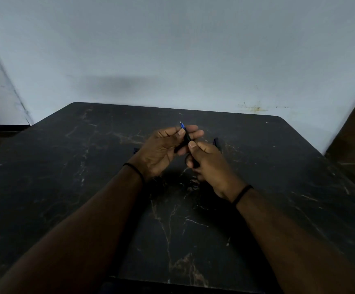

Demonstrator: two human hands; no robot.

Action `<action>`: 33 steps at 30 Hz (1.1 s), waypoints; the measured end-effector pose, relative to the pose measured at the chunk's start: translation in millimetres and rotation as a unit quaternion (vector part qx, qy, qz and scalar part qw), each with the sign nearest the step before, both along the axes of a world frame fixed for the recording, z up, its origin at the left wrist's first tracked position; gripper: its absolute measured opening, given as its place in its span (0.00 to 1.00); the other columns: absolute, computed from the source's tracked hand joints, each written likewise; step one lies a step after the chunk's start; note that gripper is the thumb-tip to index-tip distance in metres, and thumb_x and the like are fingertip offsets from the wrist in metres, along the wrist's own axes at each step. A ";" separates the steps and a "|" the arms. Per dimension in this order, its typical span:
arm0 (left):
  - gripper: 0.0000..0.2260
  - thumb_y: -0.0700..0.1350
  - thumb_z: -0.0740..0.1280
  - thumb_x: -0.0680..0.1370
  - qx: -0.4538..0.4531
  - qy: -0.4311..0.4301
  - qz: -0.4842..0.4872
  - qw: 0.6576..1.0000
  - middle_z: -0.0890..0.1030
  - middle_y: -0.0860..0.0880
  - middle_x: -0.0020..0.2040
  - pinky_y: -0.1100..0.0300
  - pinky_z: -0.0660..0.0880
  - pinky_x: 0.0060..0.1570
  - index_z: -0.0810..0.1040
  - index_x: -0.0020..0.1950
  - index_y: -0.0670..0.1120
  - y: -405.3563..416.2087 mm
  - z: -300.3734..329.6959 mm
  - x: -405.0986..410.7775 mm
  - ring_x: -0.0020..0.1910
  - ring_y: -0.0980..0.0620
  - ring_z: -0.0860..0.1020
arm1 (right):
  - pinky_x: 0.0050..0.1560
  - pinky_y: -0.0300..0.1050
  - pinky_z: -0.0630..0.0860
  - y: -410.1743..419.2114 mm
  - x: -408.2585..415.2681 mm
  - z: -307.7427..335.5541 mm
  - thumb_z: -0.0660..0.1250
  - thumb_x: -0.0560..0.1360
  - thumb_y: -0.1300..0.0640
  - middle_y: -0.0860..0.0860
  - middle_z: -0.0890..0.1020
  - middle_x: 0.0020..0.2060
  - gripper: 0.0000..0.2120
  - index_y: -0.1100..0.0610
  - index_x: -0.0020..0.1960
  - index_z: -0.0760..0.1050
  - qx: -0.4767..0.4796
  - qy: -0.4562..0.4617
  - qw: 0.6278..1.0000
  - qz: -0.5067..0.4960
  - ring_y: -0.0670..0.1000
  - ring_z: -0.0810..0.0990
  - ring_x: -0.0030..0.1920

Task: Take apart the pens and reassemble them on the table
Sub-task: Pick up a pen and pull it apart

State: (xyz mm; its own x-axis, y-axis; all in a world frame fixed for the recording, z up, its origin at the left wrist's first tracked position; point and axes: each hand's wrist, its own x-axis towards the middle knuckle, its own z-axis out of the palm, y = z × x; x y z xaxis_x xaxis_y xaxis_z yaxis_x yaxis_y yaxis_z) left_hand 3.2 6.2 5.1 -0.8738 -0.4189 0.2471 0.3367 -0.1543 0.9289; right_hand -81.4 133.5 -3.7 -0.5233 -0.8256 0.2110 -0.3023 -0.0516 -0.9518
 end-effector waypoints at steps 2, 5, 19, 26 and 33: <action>0.12 0.39 0.58 0.81 0.003 -0.003 0.005 1.000 0.83 0.41 0.57 0.62 0.73 0.39 0.77 0.60 0.37 2.4 2.2 0.6 0.49 0.49 0.80 | 0.23 0.35 0.59 2.5 0.5 3.3 0.54 0.85 0.51 0.49 0.71 0.27 0.17 0.57 0.45 0.75 0.008 -0.039 0.999 0.024 0.44 0.63 0.23; 0.10 0.38 0.57 0.82 0.001 0.018 0.038 0.999 0.85 0.44 0.49 0.59 0.73 0.35 0.78 0.53 0.39 7.3 1.8 -2.4 0.34 0.52 0.79 | 0.22 0.35 0.56 2.0 1.2 6.1 0.55 0.84 0.50 0.49 0.68 0.28 0.16 0.56 0.43 0.73 0.006 -0.087 0.995 0.046 0.44 0.60 0.23; 0.04 0.42 0.72 0.73 0.027 0.002 0.218 0.976 0.84 0.46 0.41 0.45 0.73 0.61 0.84 0.38 0.44 12.4 1.5 -12.8 0.46 0.46 0.80 | 0.35 0.41 0.68 -12.3 -5.5 -9.4 0.61 0.81 0.49 0.46 0.76 0.30 0.12 0.49 0.41 0.76 -0.033 0.221 0.961 -0.163 0.43 0.75 0.33; 0.04 0.42 0.70 0.75 0.032 -0.007 0.206 0.978 0.85 0.49 0.39 0.55 0.75 0.51 0.82 0.41 0.45 4.7 0.2 -10.0 0.41 0.53 0.82 | 0.33 0.50 0.76 -9.1 -3.7 -8.4 0.66 0.79 0.55 0.53 0.82 0.36 0.05 0.52 0.45 0.78 -0.036 0.108 0.986 -0.120 0.51 0.80 0.33; 0.06 0.47 0.72 0.72 0.013 -0.037 0.202 0.979 0.81 0.48 0.39 0.57 0.73 0.44 0.83 0.44 0.45 2.4 -2.7 -8.7 0.39 0.52 0.76 | 0.38 0.45 0.75 -5.4 -3.8 -7.2 0.63 0.81 0.49 0.50 0.83 0.31 0.11 0.53 0.49 0.81 -0.040 0.040 0.993 -0.103 0.45 0.78 0.31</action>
State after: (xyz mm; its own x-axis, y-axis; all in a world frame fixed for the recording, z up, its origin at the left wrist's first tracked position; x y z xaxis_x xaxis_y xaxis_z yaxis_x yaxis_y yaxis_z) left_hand -5.4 8.6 2.4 -0.6498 -0.7400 0.1740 0.3078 -0.0468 0.9503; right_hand -85.1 128.1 -11.0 -0.6574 -0.6820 0.3205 -0.3897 -0.0562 -0.9192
